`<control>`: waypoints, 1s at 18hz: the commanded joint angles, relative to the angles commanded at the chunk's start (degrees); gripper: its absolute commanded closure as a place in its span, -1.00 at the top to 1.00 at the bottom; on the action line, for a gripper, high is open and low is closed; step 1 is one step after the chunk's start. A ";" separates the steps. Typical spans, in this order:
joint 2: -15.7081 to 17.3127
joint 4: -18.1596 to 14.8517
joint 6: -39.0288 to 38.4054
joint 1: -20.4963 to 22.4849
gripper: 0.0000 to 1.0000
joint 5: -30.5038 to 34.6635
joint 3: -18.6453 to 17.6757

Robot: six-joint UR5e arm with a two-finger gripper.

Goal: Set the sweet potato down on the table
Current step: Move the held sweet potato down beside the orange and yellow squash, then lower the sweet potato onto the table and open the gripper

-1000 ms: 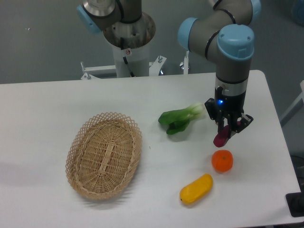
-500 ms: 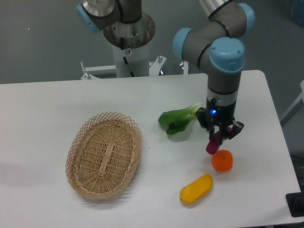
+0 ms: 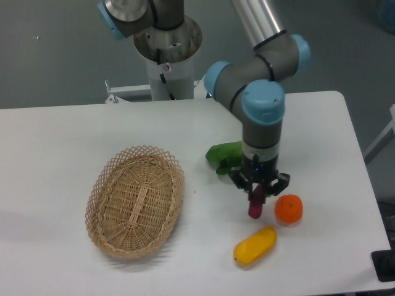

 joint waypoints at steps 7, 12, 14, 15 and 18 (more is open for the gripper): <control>-2.99 1.24 -0.01 -3.88 -0.53 7.48 -1.33; -2.91 1.50 2.70 -3.96 0.85 7.57 -0.01; -2.21 1.50 3.33 -3.96 1.00 7.66 1.13; -1.85 1.41 3.33 -3.88 1.00 7.66 1.83; -0.28 0.97 3.24 -3.62 1.00 7.13 4.99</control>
